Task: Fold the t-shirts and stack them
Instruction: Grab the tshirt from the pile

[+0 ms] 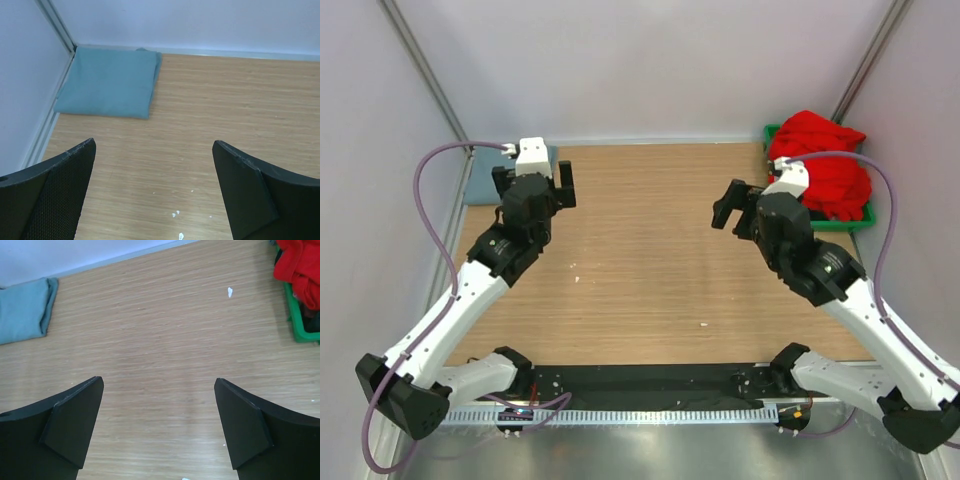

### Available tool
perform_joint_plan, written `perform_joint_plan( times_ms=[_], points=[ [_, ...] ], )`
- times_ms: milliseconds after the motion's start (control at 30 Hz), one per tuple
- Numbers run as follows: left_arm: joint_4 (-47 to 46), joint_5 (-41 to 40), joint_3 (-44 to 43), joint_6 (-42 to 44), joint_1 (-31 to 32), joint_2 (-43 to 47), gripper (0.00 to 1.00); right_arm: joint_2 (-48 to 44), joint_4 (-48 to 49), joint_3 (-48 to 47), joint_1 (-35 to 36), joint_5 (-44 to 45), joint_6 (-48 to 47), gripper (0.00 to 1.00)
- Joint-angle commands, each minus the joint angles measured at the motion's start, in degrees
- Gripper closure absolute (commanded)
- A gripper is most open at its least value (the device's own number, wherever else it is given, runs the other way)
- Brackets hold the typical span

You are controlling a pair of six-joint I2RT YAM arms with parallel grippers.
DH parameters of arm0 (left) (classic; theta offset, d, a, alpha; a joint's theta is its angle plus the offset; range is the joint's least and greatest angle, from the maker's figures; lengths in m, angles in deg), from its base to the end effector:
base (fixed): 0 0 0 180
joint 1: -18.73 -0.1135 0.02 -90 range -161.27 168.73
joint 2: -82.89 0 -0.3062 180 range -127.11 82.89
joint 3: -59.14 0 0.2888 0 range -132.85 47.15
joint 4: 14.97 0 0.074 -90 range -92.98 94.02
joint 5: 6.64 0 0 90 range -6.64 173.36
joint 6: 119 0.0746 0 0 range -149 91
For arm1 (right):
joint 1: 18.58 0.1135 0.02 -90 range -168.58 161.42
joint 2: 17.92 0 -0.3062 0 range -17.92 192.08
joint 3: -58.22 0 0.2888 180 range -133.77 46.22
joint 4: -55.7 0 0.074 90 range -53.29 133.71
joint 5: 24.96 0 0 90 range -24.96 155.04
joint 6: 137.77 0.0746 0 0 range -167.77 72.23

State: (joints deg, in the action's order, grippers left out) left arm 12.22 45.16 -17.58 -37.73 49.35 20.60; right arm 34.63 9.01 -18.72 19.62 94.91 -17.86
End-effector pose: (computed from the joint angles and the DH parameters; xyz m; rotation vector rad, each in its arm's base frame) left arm 0.2702 -0.1063 0.4273 -0.1376 1.7408 0.0961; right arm 0.1999 0.1100 0.4232 0.2003 1.9063 0.2917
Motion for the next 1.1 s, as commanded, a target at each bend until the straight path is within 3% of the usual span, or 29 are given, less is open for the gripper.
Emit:
perform_joint_plan(
  times_ms=[0, 200, 267, 367, 400, 600, 733, 1067],
  points=[
    [-3.0, -1.4, 1.5, 0.2, 0.0, 1.0, 0.0, 3.6, 1.7, -6.4, 0.2, 4.7, -4.7, 0.0],
    [-2.1, 0.2, 1.6, 0.6, 0.0, 2.7, 0.0, 13.1, 2.3, -16.7, 0.0, 15.2, -9.3, 0.0],
    [-1.6, 1.5, 1.7, 0.6, 0.0, 3.1, 0.0, 17.8, 0.7, -20.2, -3.2, 17.8, -10.4, 0.0],
    [-1.6, 1.1, 1.9, 0.8, 0.0, 3.7, 0.0, 23.5, -3.8, -26.9, -13.7, 7.0, -8.8, 0.0],
    [-1.6, 0.9, 1.9, 0.7, 0.0, 3.8, 0.01, 24.7, -4.5, -28.5, -20.4, 0.8, -7.6, 0.0],
    [-1.3, 1.5, 1.7, 0.3, 0.0, 3.9, 0.0, 33.9, -7.6, -34.7, -34.2, -6.9, -6.4, 0.0],
    [-0.9, 1.5, 1.5, -0.1, 0.0, 3.9, 0.0, 41.9, -8.1, -39.1, -40.0, -13.8, -6.4, 0.0],
    [1.1, 1.9, 0.3, -0.8, 0.0, 4.5, 0.0, 63.8, -10.5, -57.1, -41.4, -16.0, -8.7, 0.08]
  ],
)
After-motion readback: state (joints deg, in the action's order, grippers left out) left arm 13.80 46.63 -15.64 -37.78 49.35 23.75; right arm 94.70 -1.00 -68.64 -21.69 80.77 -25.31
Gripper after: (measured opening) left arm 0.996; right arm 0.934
